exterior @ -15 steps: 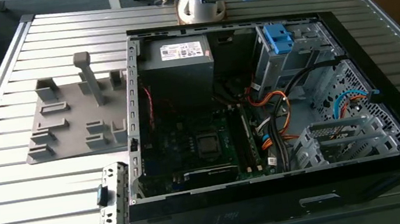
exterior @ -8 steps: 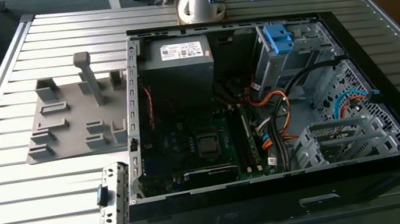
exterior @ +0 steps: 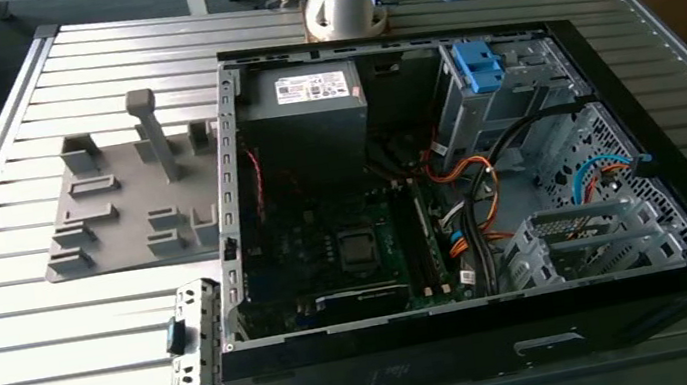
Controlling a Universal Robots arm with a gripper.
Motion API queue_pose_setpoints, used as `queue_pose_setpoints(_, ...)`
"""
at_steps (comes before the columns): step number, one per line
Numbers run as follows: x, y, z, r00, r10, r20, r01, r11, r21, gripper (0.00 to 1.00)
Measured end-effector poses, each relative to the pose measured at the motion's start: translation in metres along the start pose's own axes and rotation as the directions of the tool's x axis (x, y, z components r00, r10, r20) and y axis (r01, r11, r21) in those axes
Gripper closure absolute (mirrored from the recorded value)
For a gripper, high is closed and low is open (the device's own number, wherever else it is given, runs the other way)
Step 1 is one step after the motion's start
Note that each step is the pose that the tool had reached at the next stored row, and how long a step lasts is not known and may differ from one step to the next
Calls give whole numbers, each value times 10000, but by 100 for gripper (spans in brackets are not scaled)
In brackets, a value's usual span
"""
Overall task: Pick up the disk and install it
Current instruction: 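Pick up the disk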
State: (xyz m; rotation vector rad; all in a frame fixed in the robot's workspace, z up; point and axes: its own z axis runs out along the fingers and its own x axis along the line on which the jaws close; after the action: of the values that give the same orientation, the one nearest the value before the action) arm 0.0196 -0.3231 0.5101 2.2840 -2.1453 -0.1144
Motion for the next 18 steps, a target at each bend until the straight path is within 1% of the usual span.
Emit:
queue_pose_setpoints(4,14,-70,-2,10000,0,-1,0,10000,-2,64)
queue_pose_setpoints(7,40,-93,-3,10000,0,-1,0,10000,-3,64)
queue_pose_setpoints(13,196,-94,-8,10000,0,1,0,10000,-2,64)
queue_pose_setpoints(18,307,-93,-12,10000,0,-1,0,10000,-2,64)
